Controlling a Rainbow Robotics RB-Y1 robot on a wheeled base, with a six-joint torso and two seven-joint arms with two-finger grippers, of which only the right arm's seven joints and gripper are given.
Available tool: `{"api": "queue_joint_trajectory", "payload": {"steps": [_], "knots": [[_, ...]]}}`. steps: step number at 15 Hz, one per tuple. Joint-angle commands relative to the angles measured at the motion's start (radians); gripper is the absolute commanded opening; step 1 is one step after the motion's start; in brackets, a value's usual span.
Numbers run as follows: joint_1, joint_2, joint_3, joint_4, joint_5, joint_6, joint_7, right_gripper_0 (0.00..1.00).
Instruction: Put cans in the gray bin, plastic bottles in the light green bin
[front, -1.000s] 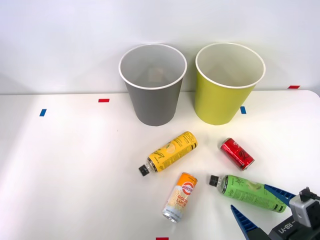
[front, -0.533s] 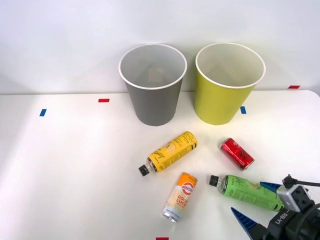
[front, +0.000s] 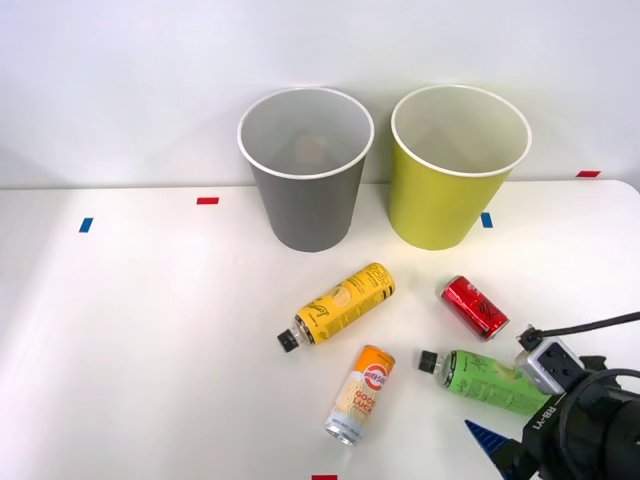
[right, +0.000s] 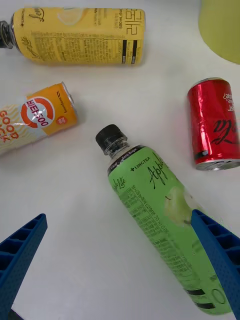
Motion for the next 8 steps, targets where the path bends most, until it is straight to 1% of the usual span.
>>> {"api": "queue_joint_trajectory", "payload": {"steps": [1, 2, 5, 7, 8], "knots": [[-0.108, -0.004, 0.029, -0.003, -0.005, 0.134, 0.222, 1.0], [-0.144, 0.002, 0.046, -0.003, -0.005, 0.186, 0.302, 1.0], [-0.24, 0.048, 0.114, -0.003, -0.005, 0.309, 0.46, 1.0], [-0.291, 0.074, 0.131, -0.003, -0.02, 0.397, 0.528, 1.0], [-0.306, 0.087, 0.132, -0.003, -0.049, 0.428, 0.542, 1.0]]}}
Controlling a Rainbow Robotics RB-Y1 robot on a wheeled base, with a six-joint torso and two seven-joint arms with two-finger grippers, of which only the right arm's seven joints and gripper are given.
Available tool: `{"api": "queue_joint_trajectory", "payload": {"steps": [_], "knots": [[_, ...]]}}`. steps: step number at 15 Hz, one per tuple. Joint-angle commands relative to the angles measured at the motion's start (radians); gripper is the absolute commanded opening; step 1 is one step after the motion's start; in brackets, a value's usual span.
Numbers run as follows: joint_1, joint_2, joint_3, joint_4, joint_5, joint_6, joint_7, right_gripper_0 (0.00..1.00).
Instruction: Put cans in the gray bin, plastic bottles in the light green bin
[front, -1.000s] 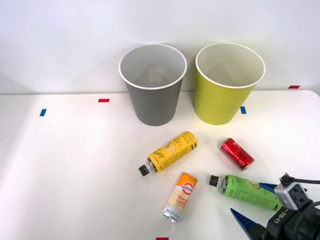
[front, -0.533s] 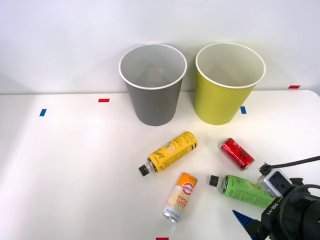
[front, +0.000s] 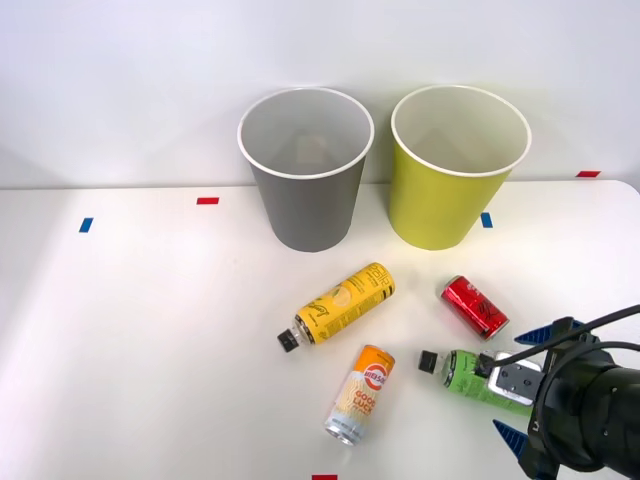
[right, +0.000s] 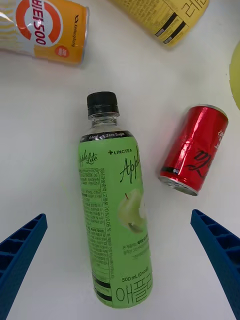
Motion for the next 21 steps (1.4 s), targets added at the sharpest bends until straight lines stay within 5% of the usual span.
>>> {"api": "queue_joint_trajectory", "payload": {"steps": [1, 5, 21], "knots": [[-0.059, 0.043, 0.013, 0.0, -0.071, 0.096, 0.053, 1.0], [-0.122, 0.1, 0.014, 0.07, -0.163, 0.145, 0.083, 1.0], [-0.317, 0.313, 0.145, 0.343, -0.108, 0.252, 0.165, 1.0]]}}
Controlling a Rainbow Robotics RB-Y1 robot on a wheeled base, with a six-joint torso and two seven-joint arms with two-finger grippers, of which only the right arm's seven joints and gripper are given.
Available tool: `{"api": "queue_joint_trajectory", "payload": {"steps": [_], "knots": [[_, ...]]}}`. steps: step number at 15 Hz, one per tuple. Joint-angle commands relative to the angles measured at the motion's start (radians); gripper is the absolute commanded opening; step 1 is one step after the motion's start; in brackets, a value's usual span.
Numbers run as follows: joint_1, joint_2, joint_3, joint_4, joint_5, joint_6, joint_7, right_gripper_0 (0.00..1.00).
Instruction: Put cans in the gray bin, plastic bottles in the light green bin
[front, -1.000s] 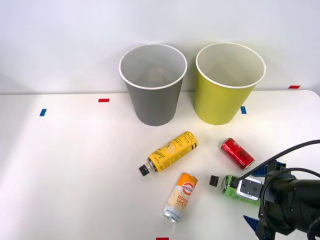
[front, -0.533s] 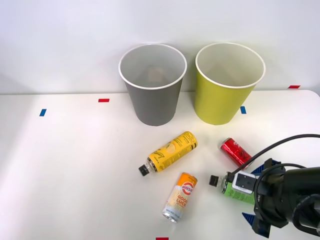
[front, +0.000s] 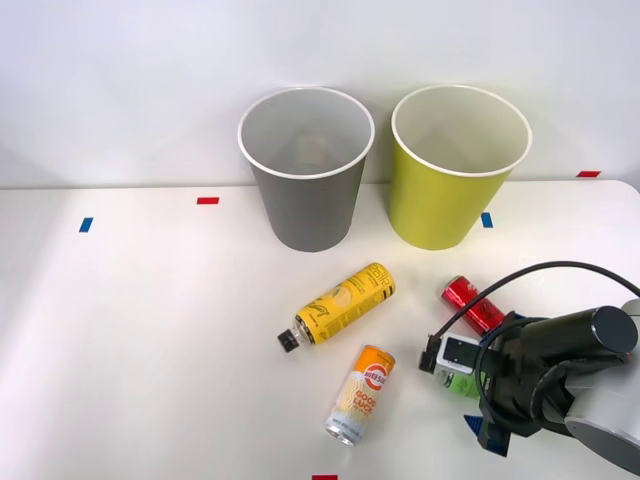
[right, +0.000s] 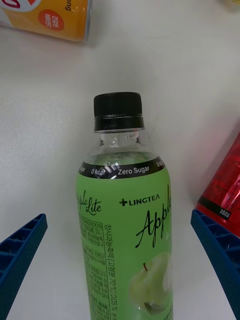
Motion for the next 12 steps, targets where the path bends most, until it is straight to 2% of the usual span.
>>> {"api": "queue_joint_trajectory", "payload": {"steps": [1, 5, 8, 9, 10, 11, 12], "knots": [[-0.025, 0.02, 0.024, 0.04, 0.01, 0.01, 0.018, 1.0], [-0.026, 0.055, 0.034, 0.046, 0.063, 0.037, 0.03, 1.0], [-0.026, 0.06, 0.036, 0.046, 0.065, 0.039, 0.041, 1.0], [-0.026, 0.066, 0.036, 0.047, 0.069, 0.039, 0.044, 0.92], [-0.026, 0.066, 0.036, 0.047, 0.069, 0.039, 0.045, 0.39], [-0.025, 0.066, 0.036, 0.046, 0.072, 0.037, 0.045, 0.09], [-0.025, 0.068, 0.036, 0.046, 0.077, 0.039, 0.047, 0.0]]}}
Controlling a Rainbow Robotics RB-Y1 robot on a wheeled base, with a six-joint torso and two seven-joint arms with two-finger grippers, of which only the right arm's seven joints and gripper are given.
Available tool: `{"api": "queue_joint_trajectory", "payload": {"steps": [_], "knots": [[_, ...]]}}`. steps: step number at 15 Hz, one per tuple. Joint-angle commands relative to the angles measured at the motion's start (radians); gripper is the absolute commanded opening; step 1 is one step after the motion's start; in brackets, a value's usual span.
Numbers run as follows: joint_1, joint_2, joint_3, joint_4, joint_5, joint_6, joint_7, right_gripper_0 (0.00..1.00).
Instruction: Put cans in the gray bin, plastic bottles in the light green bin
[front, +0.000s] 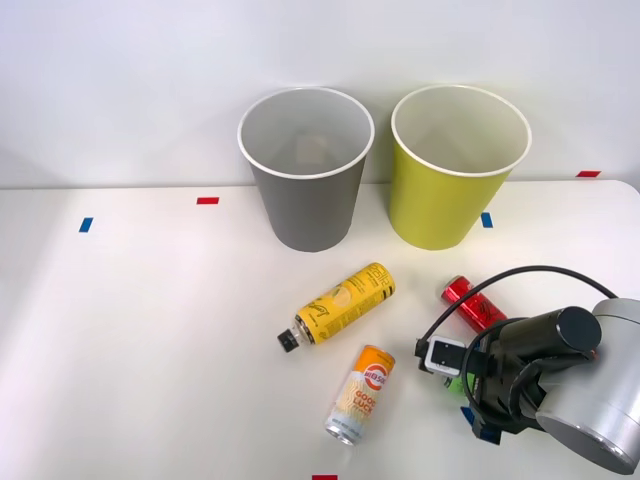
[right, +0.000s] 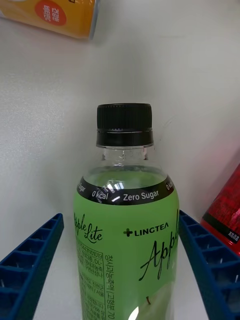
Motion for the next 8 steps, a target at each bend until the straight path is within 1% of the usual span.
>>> {"api": "queue_joint_trajectory", "payload": {"steps": [1, 5, 8], "knots": [[0.001, 0.005, 0.0, 0.0, 0.014, 0.0, 0.004, 0.0], [0.001, 0.004, -0.005, -0.003, 0.018, -0.014, -0.002, 0.0], [0.011, 0.004, -0.037, -0.04, 0.017, -0.058, -0.022, 0.0]]}}
